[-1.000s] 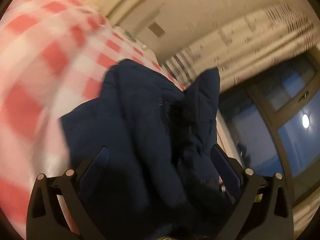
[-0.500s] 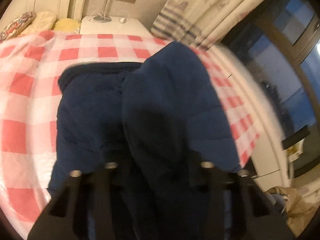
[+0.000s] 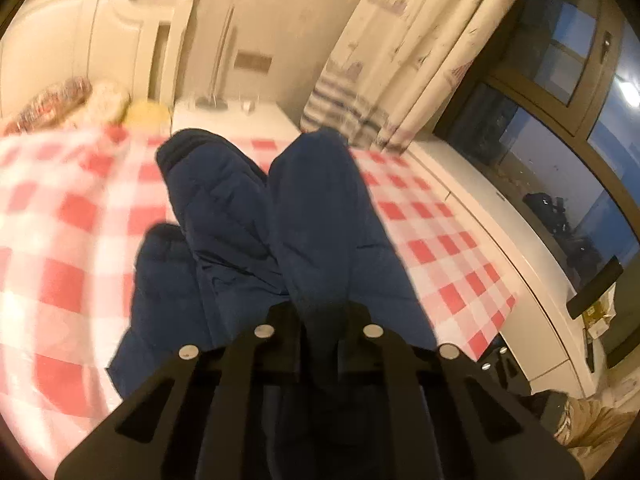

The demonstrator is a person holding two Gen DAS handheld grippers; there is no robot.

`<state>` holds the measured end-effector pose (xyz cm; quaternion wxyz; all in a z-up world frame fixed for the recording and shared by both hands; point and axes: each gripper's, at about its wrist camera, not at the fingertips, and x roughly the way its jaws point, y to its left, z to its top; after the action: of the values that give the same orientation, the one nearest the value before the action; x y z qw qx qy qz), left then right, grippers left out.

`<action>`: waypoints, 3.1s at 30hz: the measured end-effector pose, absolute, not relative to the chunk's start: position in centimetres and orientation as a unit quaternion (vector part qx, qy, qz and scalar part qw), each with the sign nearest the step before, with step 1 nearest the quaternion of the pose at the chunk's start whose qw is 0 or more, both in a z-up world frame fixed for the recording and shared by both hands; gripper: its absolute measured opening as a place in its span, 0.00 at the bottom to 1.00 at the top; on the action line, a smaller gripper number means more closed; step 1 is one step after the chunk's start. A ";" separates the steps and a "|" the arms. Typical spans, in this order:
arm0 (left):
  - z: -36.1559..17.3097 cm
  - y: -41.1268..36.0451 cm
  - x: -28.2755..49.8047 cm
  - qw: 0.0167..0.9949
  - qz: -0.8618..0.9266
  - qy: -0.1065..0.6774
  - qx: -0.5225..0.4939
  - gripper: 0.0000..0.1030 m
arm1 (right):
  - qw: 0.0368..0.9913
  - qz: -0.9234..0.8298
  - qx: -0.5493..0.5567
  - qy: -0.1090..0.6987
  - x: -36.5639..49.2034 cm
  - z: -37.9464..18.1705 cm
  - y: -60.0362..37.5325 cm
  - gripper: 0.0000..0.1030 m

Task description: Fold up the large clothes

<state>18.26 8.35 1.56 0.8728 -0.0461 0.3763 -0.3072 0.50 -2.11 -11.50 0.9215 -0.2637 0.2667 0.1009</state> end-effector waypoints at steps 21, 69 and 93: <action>-8.0 20.0 17.5 0.863 -0.288 0.375 -0.180 0.13 | 0.913 0.256 -0.122 0.293 -0.1 -6.4 -5.5 0.88; -9.3 16.9 22.5 0.913 -0.077 0.389 -0.096 0.92 | 0.933 0.203 -0.108 0.277 18.2 -1.6 -4.2 0.62; -10.0 17.0 23.5 0.904 -0.042 0.419 -0.075 0.98 | 0.896 0.163 -0.115 0.398 31.2 -3.5 -3.6 0.69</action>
<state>23.47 17.00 -10.04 0.9041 -0.0751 0.4186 -0.0424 31.17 -3.60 -3.52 0.8956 -0.1153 0.3976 0.1630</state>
